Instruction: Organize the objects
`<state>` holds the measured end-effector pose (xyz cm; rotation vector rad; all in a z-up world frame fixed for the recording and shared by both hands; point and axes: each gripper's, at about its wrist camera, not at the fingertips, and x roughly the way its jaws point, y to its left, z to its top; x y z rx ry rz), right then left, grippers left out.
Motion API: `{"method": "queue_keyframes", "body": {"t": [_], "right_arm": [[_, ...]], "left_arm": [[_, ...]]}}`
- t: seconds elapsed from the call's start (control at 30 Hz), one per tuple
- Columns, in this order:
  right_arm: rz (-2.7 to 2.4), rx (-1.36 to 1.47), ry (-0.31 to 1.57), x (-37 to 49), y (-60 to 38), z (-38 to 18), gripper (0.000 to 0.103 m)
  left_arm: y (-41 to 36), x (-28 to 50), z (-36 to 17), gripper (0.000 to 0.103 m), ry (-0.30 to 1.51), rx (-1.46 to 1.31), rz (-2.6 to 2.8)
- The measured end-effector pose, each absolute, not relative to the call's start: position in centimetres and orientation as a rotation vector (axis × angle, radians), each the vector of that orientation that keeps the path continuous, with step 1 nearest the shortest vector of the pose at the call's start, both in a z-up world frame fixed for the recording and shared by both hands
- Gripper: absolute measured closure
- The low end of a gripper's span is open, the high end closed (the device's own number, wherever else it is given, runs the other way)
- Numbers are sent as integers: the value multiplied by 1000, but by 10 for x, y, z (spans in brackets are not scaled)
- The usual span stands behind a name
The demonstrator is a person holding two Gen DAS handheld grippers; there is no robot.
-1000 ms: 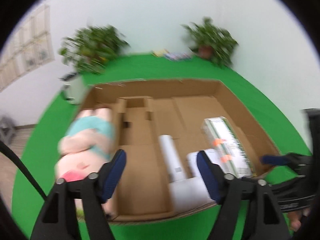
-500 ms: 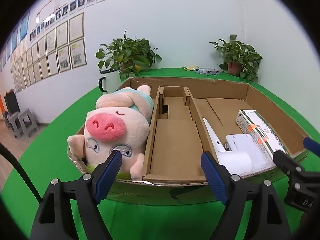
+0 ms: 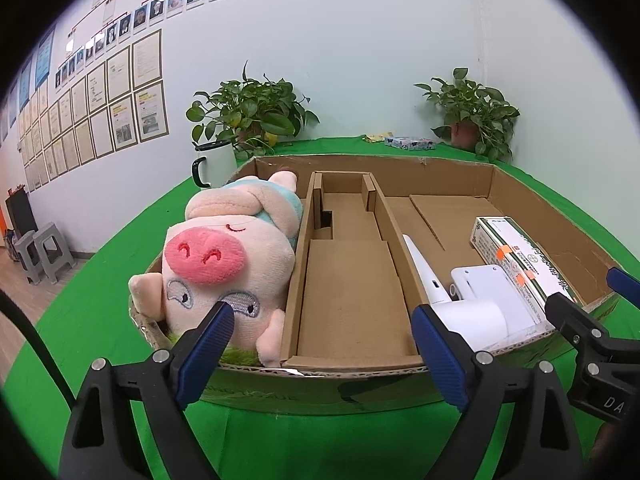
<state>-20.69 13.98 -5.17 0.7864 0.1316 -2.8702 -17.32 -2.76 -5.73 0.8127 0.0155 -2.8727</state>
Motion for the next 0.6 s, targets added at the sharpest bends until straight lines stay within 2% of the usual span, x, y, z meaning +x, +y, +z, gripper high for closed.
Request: {"method": "queue_keyframes", "body": {"t": [0.6], "right_arm": [[-2868, 787, 130, -210, 139, -54, 0]], "left_arm": [[-27, -173, -56, 11, 20, 815, -2880]]}}
